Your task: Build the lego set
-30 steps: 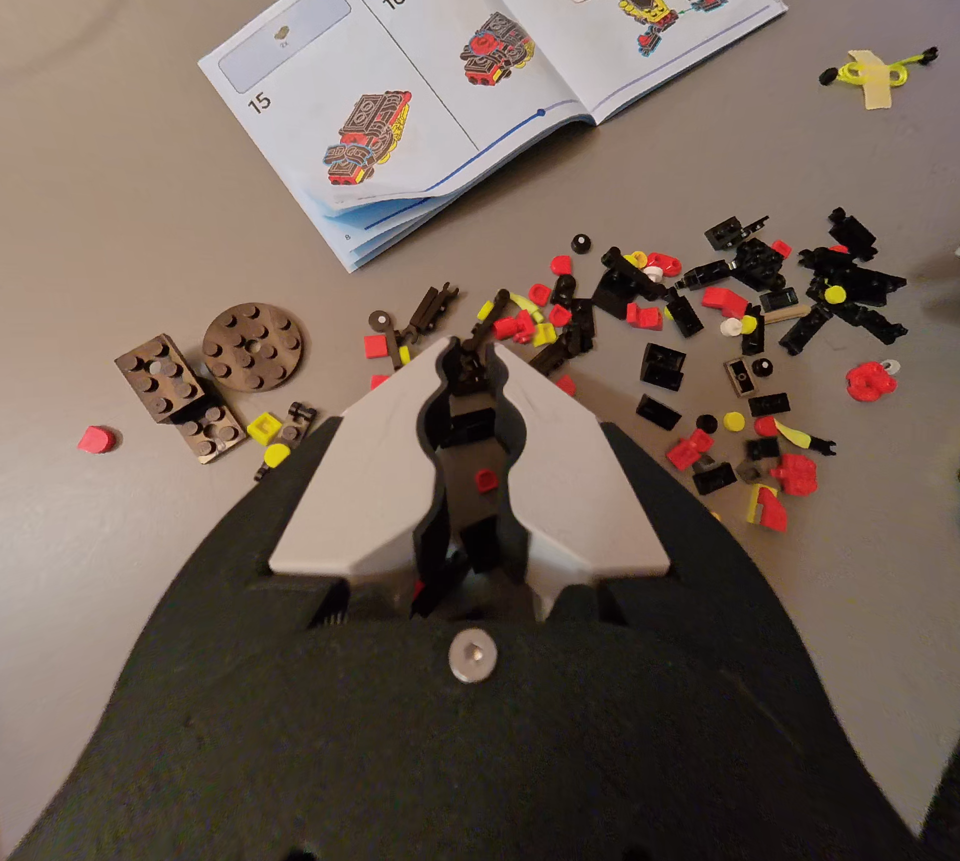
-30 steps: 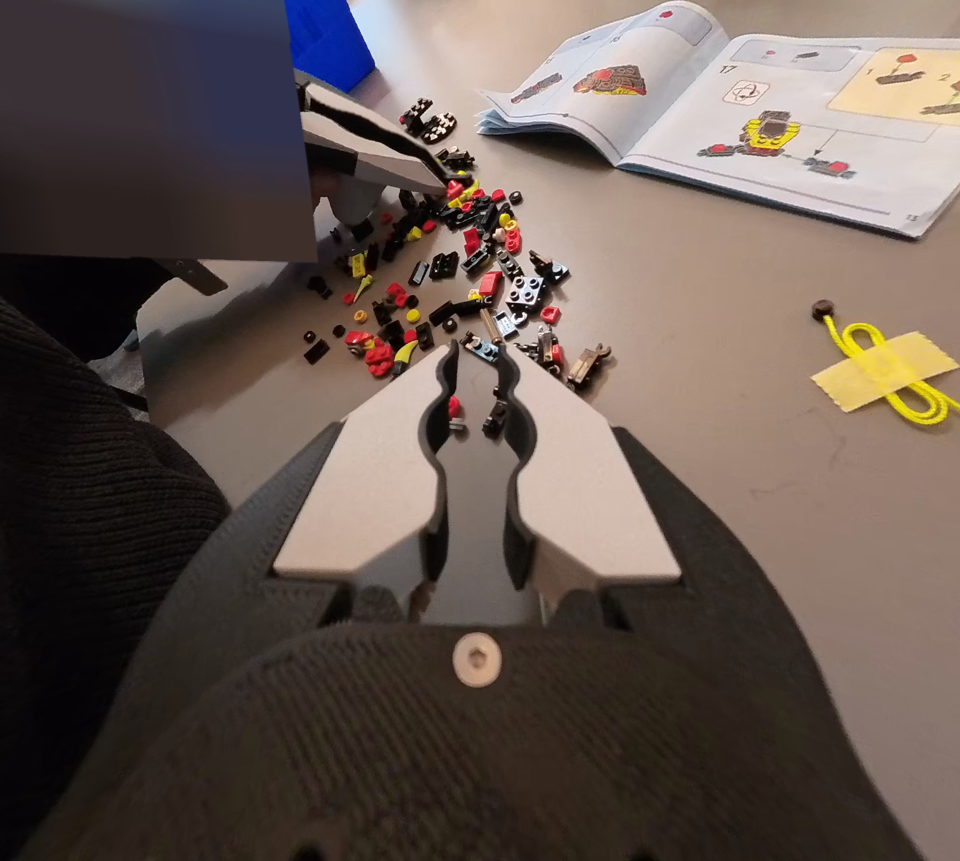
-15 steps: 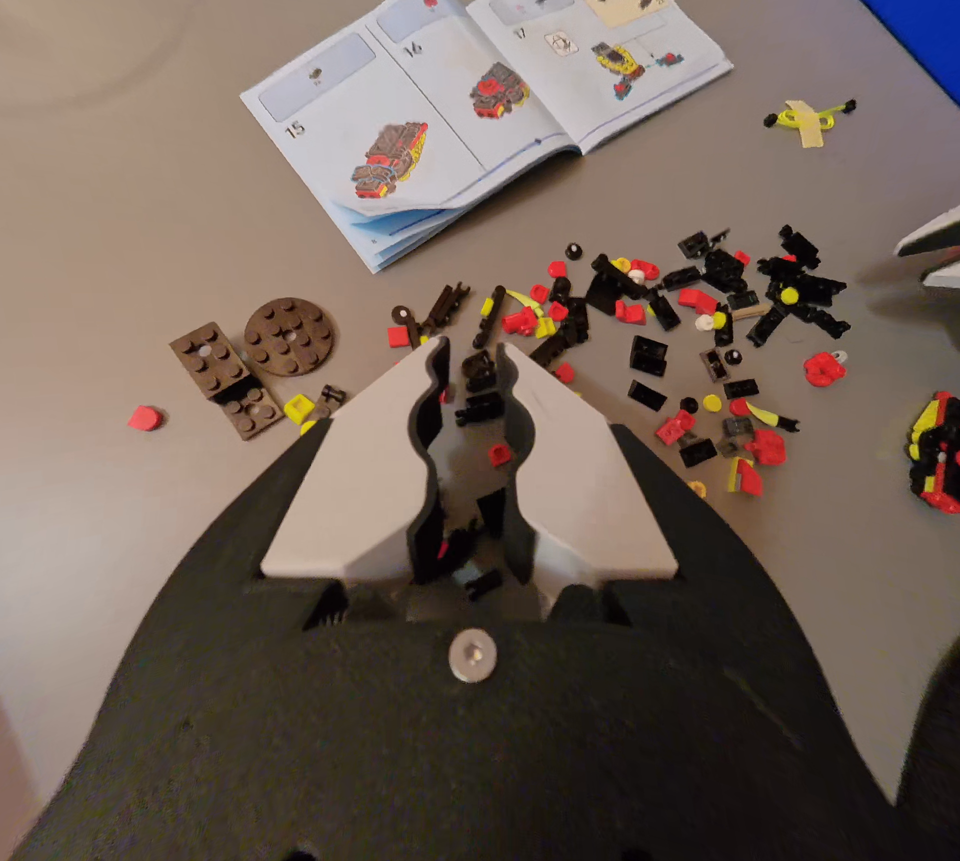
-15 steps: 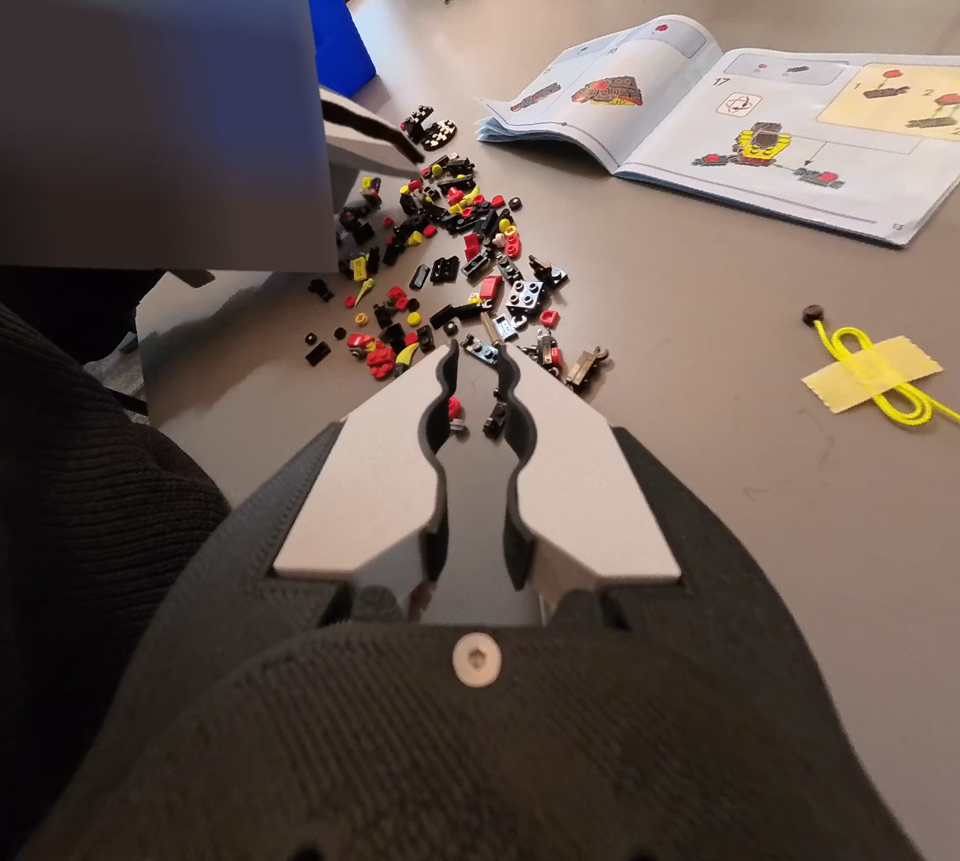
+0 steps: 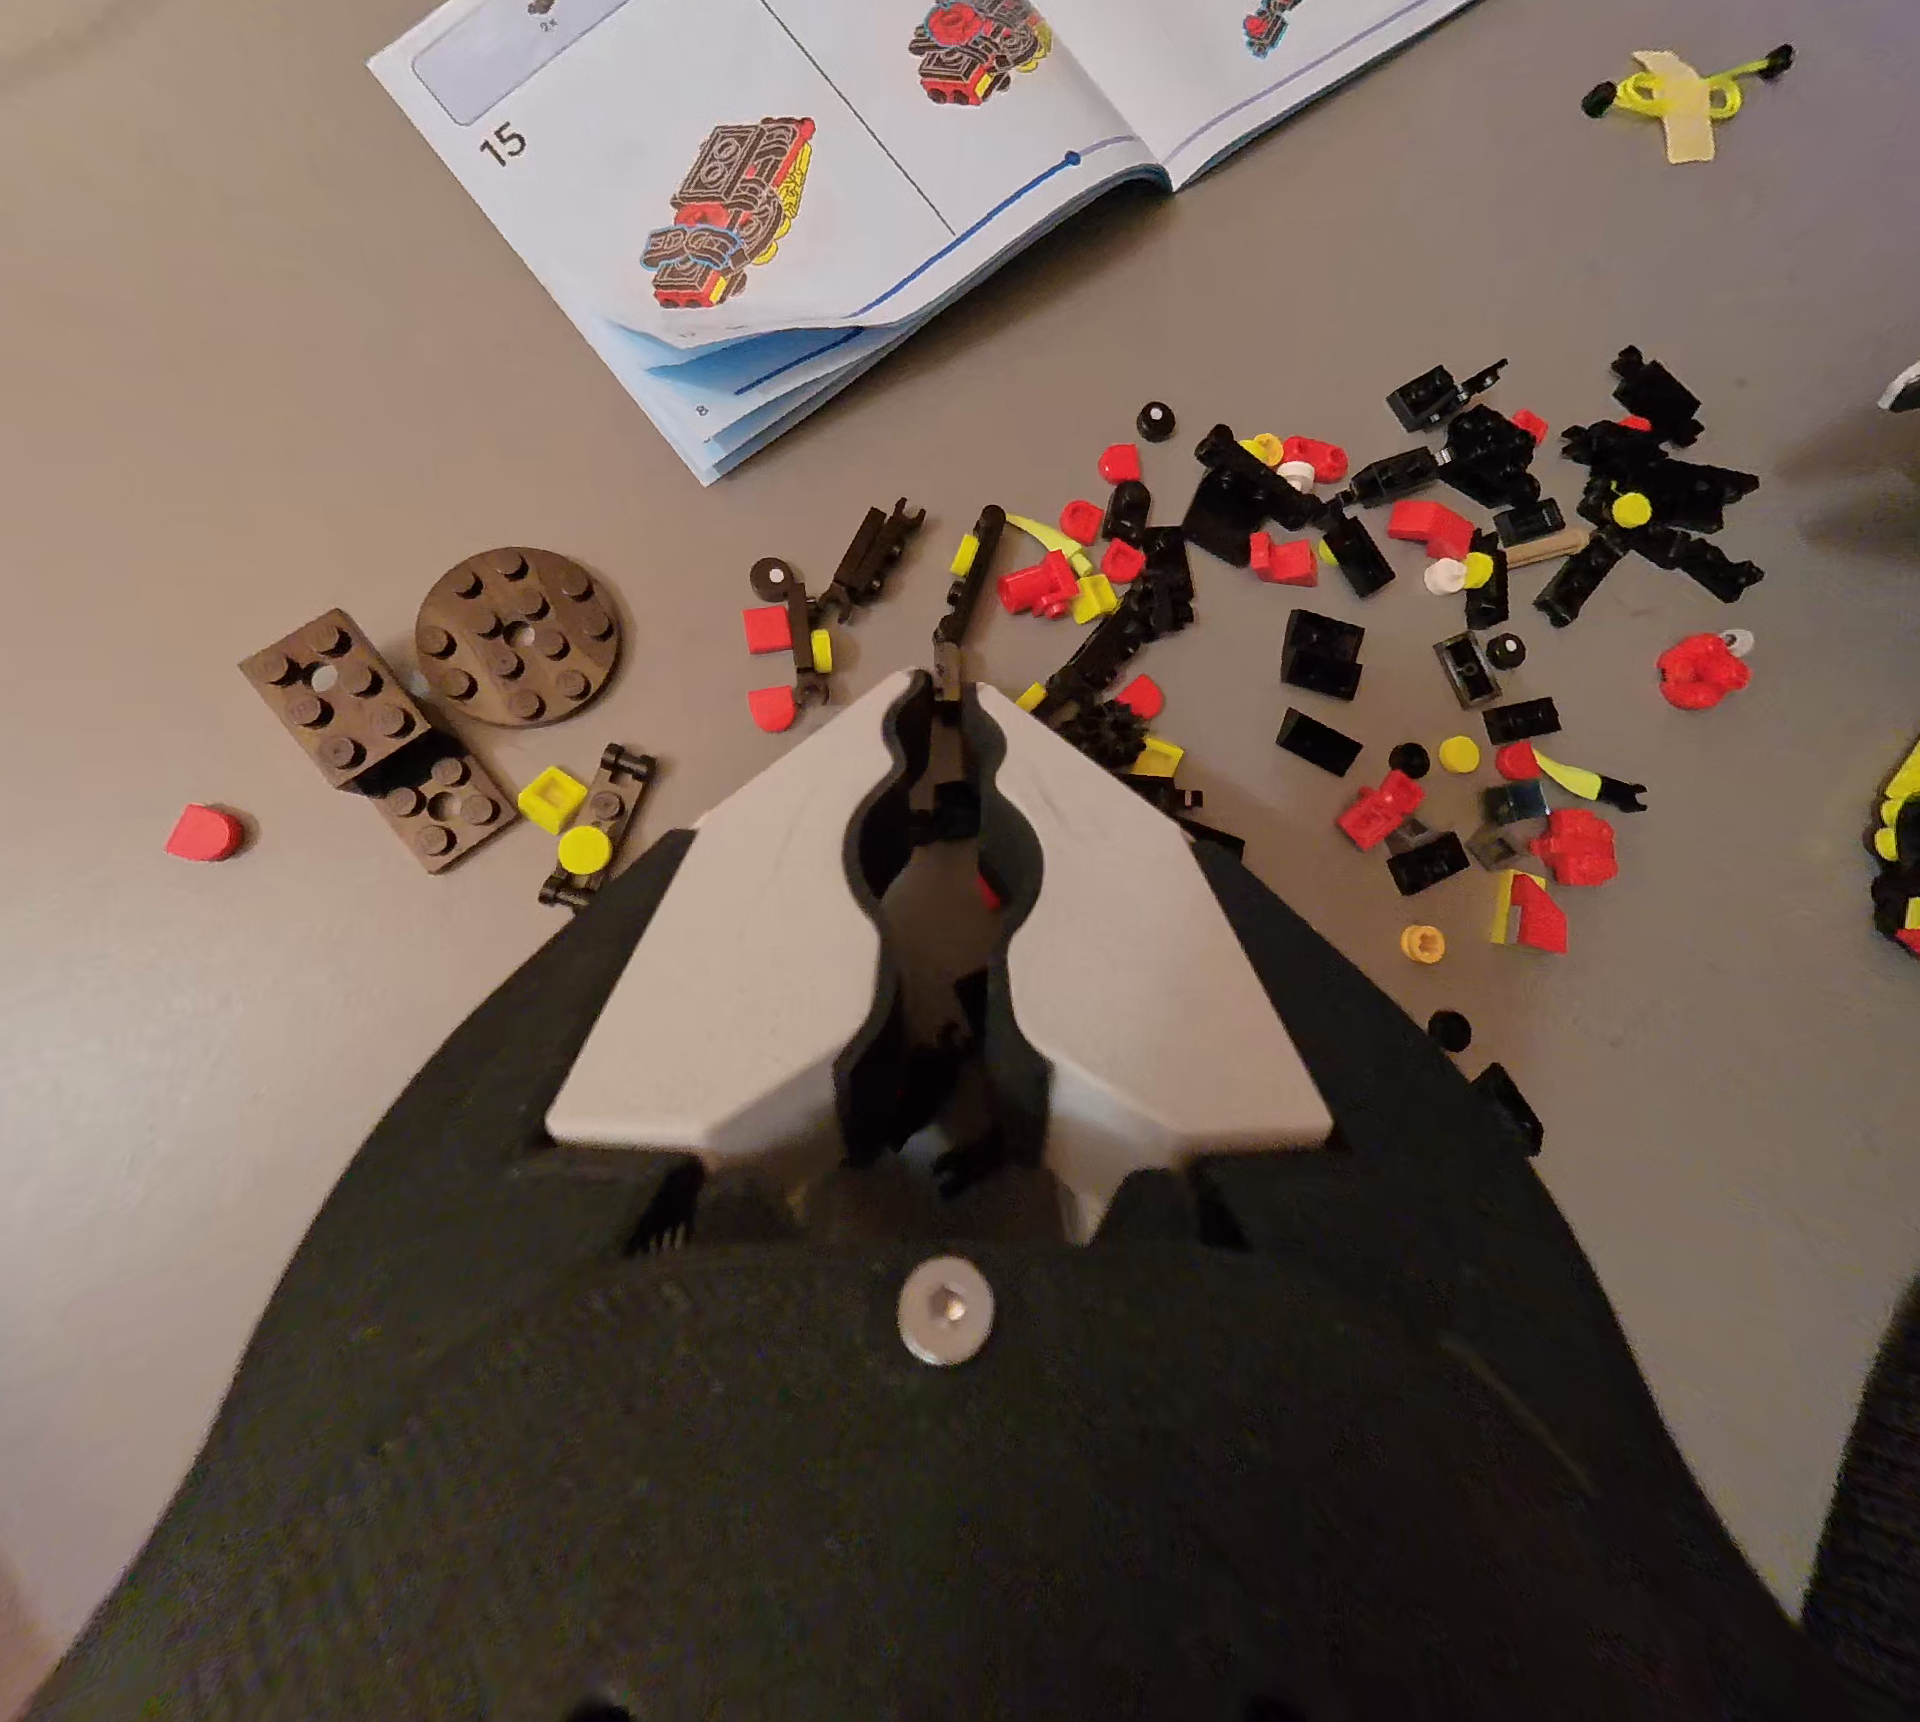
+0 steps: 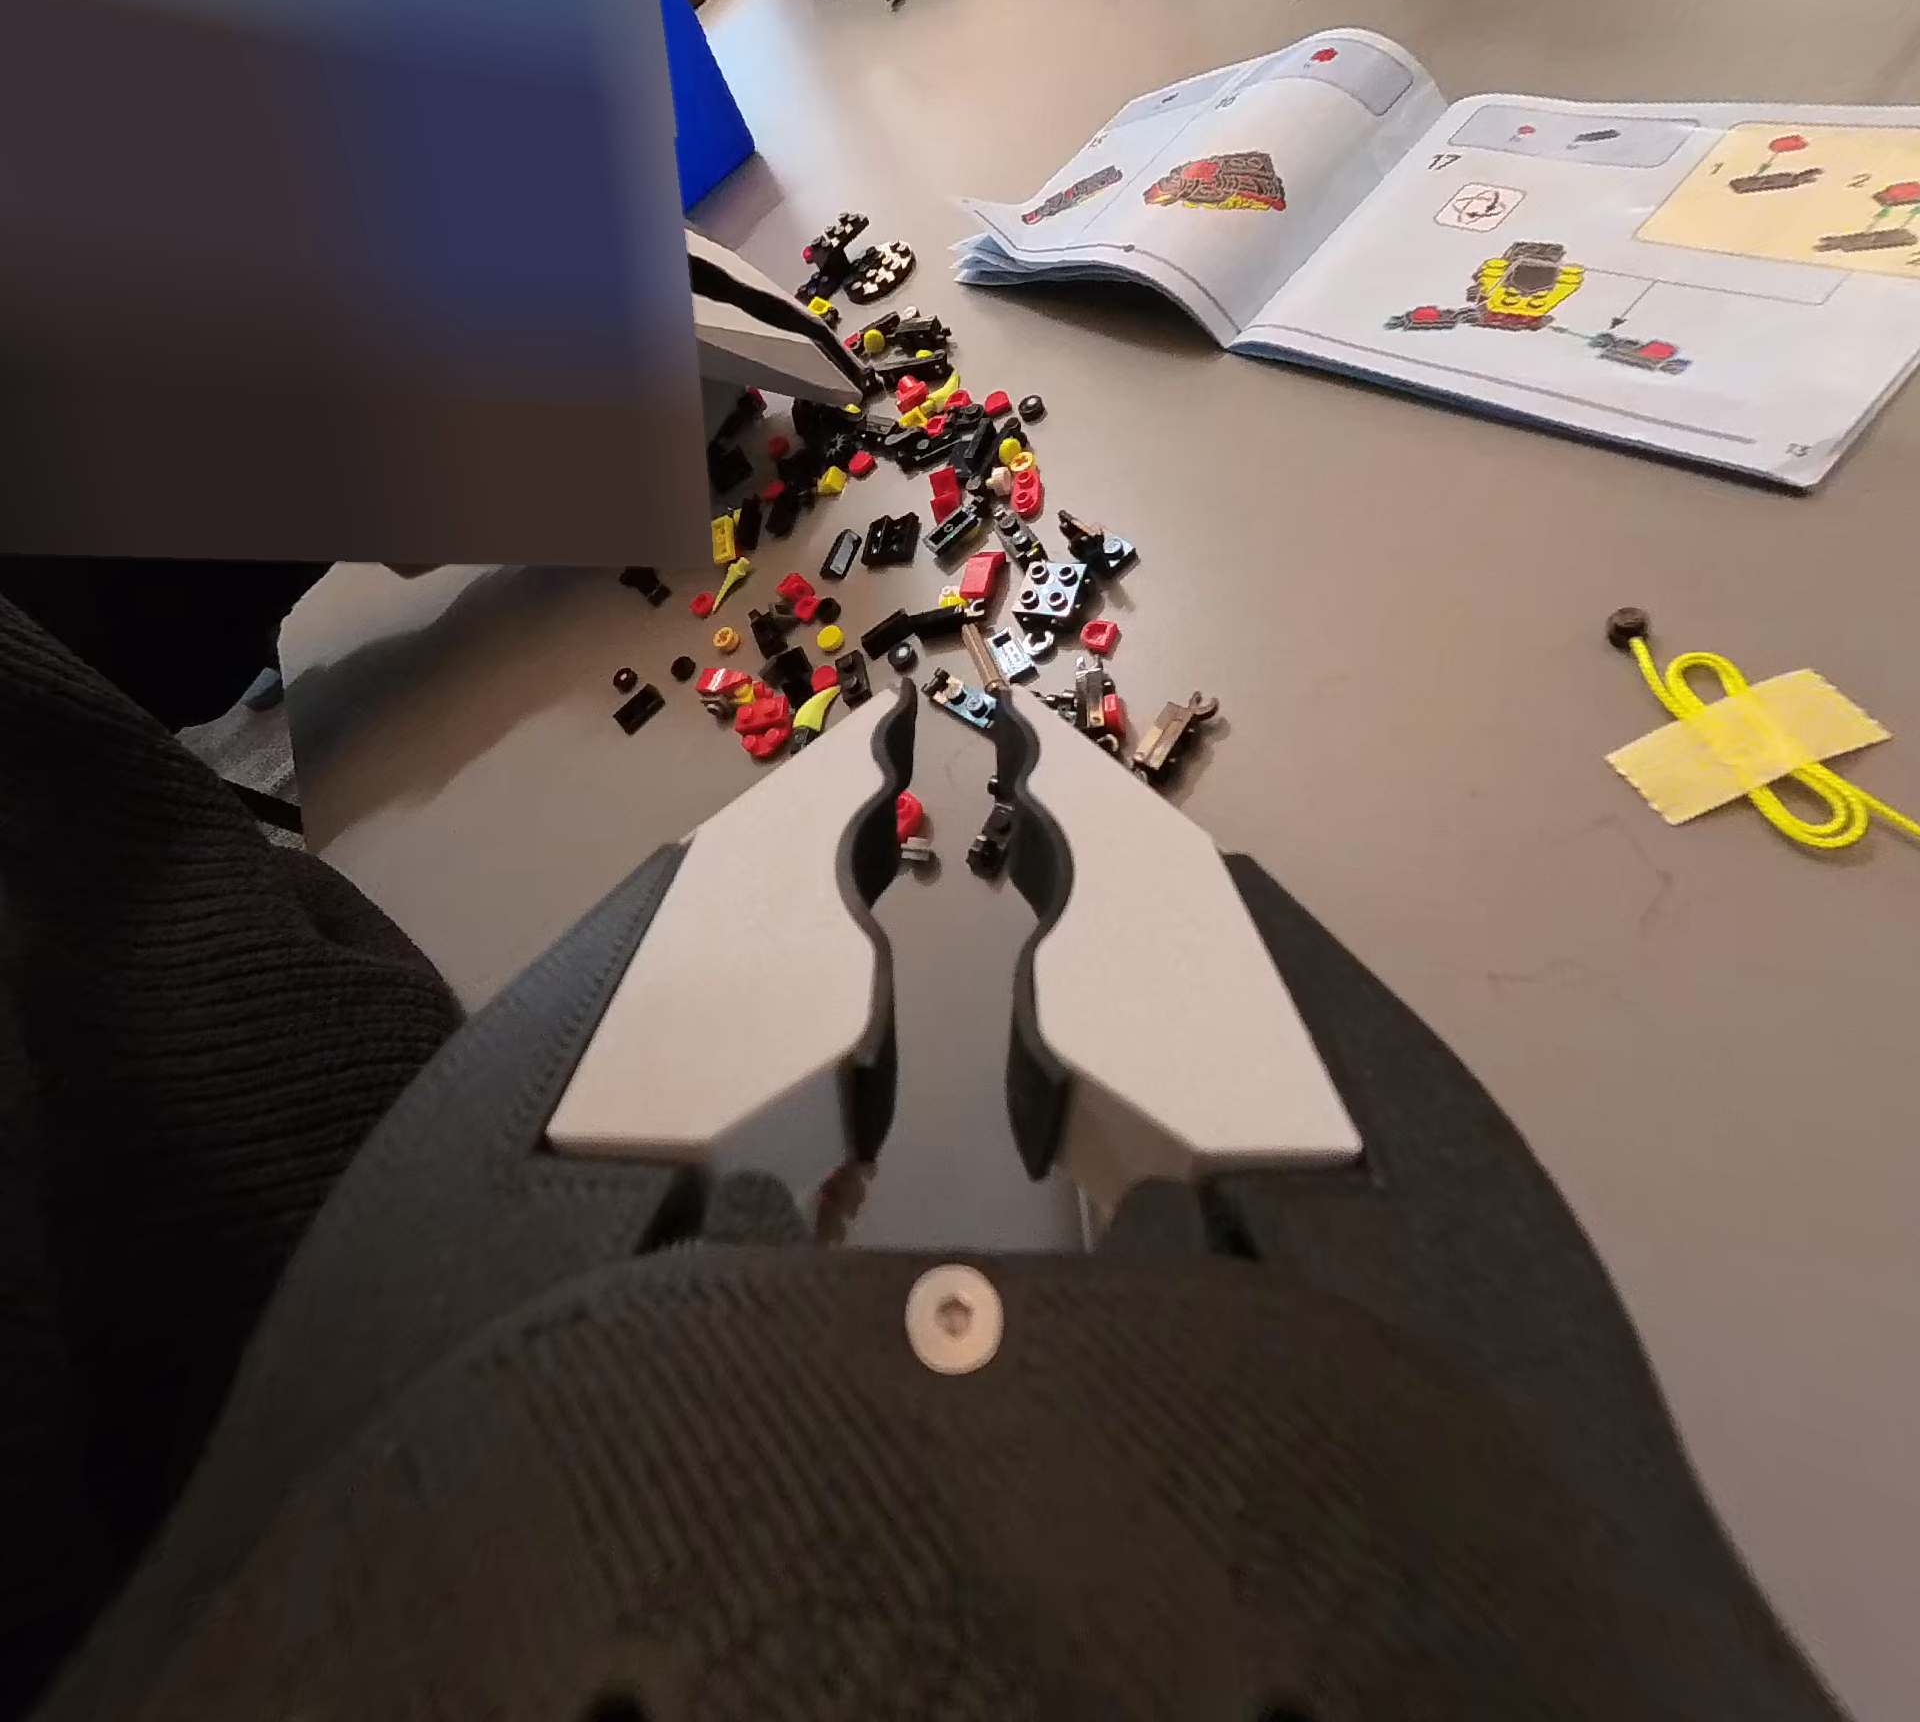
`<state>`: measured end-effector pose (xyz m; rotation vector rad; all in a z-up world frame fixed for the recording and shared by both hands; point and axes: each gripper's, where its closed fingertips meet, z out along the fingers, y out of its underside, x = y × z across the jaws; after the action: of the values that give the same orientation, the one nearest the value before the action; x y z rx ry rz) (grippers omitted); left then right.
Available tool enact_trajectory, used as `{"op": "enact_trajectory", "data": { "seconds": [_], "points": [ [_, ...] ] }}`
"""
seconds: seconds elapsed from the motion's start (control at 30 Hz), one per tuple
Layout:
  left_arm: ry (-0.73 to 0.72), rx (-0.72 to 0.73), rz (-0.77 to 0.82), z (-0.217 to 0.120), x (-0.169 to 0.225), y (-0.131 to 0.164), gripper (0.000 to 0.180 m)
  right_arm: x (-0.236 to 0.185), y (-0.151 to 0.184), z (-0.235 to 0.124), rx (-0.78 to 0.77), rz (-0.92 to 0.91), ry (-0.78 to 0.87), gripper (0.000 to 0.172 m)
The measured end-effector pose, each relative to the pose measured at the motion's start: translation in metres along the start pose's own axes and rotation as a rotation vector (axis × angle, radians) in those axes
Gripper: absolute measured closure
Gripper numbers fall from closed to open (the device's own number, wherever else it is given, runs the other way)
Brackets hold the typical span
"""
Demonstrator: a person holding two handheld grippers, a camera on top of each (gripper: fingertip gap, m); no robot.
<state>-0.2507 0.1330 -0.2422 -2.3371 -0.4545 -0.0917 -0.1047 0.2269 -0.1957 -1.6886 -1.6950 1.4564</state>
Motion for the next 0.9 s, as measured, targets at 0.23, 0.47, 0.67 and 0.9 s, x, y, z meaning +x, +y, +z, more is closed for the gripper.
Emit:
{"op": "enact_trajectory", "data": {
  "seconds": [0.23,0.47,0.67,0.9],
  "points": [
    [0.041,0.112,0.026,-0.016,0.013,-0.022,0.179,0.001,-0.005,-0.004,0.016,-0.040,0.036,0.160],
    [0.237,0.168,0.121,-0.025,0.086,-0.029,0.178,-0.010,-0.023,-0.027,0.087,-0.163,0.035,0.159],
    [0.475,0.105,0.123,-0.033,0.174,0.004,0.178,-0.035,-0.002,-0.056,0.033,-0.415,0.044,0.154],
    [0.719,0.011,0.024,-0.052,0.238,0.041,0.178,-0.107,0.036,-0.062,-0.004,-0.582,-0.191,0.153]
  ]
}}
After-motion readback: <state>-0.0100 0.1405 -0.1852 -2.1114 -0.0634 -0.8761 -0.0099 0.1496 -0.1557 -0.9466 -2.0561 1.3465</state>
